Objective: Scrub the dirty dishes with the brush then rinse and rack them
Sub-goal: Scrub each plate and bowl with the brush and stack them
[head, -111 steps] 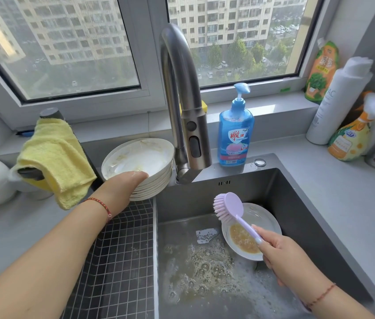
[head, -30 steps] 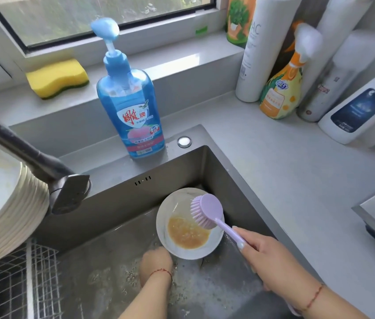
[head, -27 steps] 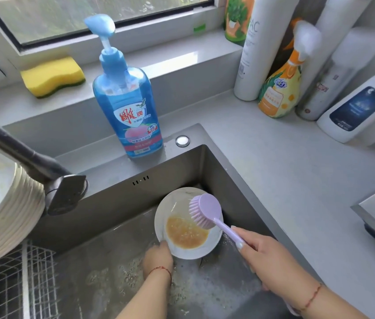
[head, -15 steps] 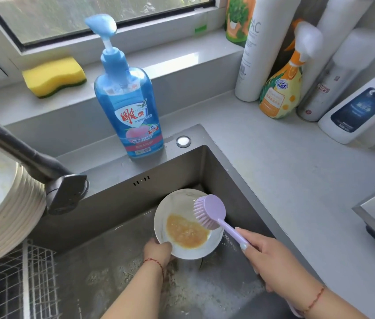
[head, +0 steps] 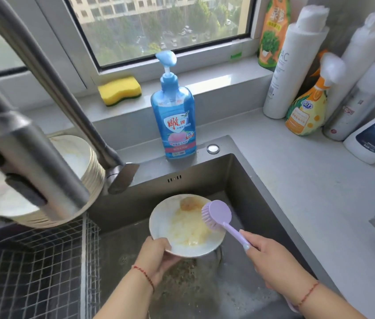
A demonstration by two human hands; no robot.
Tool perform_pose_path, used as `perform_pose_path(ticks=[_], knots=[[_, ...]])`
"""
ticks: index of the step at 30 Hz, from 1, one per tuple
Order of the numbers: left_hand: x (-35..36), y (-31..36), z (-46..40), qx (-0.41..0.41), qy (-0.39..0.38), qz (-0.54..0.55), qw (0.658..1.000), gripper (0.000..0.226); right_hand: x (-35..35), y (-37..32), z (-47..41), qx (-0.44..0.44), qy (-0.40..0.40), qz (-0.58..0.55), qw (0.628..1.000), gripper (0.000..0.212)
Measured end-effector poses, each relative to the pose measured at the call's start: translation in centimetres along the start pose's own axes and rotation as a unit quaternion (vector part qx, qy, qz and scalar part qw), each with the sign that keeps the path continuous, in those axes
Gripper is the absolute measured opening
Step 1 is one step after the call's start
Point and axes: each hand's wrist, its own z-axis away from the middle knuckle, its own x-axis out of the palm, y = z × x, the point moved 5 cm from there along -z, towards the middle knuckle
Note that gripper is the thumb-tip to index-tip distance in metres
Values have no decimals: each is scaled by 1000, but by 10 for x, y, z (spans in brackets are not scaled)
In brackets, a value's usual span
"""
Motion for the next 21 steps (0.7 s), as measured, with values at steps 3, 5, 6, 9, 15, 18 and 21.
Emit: perform_pose_path(ticks=[3,5,6,9,15,18,21], knots=[[-15,-2,13,30,-8,-8,999,55,9,-13,6,-27,-20,59,998,30],[-27,-7,24,37,-12,18,999,62,16,-22,13,-41,-34,120,991,35],[-32,-9,28,40,-20,33,998,65,18,-25,17,-46,-37,152,987,38],[-44,-16,42,58,-38,83,994,66,28,-31,33,-84,-56,235,967,43],[-52,-24,68,88,-15,142,986,28,53,-46,66,-156,-131,246,948,50],[-50,-30,77,92,-21,126,988,34,69,-61,78,-151,-181,184,954,42],[-44,-36,84,99,-45,127,986,38,80,-75,69,-181,-128,269,937,42]])
